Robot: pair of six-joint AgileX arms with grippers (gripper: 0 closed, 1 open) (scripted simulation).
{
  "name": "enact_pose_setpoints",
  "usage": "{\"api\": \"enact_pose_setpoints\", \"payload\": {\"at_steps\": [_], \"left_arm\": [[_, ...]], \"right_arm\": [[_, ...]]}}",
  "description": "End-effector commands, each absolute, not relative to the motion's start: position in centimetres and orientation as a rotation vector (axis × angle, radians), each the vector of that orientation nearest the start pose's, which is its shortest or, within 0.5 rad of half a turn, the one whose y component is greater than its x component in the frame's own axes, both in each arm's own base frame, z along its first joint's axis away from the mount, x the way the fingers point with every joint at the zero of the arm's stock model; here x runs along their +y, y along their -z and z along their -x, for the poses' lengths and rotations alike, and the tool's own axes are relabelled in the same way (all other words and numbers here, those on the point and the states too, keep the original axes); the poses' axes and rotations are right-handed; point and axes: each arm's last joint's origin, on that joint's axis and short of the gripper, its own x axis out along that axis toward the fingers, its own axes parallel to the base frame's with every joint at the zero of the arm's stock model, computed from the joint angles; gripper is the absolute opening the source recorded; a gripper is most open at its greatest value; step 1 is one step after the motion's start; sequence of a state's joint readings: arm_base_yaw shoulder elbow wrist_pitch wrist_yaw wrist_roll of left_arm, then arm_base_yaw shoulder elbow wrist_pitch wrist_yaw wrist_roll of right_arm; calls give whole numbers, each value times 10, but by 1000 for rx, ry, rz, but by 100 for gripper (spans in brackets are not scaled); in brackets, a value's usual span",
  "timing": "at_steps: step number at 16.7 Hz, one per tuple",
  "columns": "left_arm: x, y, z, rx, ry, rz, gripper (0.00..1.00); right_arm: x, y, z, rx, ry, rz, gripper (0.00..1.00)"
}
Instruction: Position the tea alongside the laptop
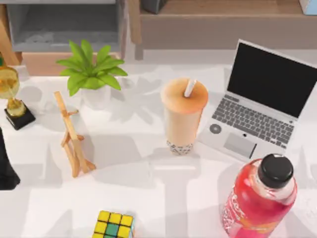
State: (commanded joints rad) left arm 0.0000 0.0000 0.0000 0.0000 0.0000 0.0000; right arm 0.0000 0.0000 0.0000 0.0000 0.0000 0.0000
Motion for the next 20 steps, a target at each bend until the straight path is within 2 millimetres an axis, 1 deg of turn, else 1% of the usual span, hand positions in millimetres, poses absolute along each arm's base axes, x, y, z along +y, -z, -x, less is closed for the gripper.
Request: {"api": "enact_pose_setpoints", "payload": {"at_steps": [3, 5, 9, 12, 14, 16, 18, 20], "left_arm": [[-1, -160, -106, 0, 0, 0, 100], [-1, -160, -106, 0, 0, 0, 100], [-1, -160, -106, 0, 0, 0, 100], [-1, -160, -106, 0, 0, 0, 100], [-1, -160, -106, 0, 0, 0, 100], [-1, -160, -106, 0, 0, 0, 100], [-1, -160, -106, 0, 0, 0, 100], [-1, -160, -106, 0, 0, 0, 100]], "right_arm": [[-1, -161, -106, 5, 0, -5, 100], [2, -169, -107, 28, -2, -29, 100], [15, -200, -116, 120, -9, -117, 100], [34, -228, -132, 223, -12, -181, 100], [54, -245, -148, 299, -10, -209, 100], [82, -257, -164, 372, -7, -220, 100], [117, -264, -180, 436, -3, -214, 100], [156, -263, -191, 488, 2, -191, 100]]}}
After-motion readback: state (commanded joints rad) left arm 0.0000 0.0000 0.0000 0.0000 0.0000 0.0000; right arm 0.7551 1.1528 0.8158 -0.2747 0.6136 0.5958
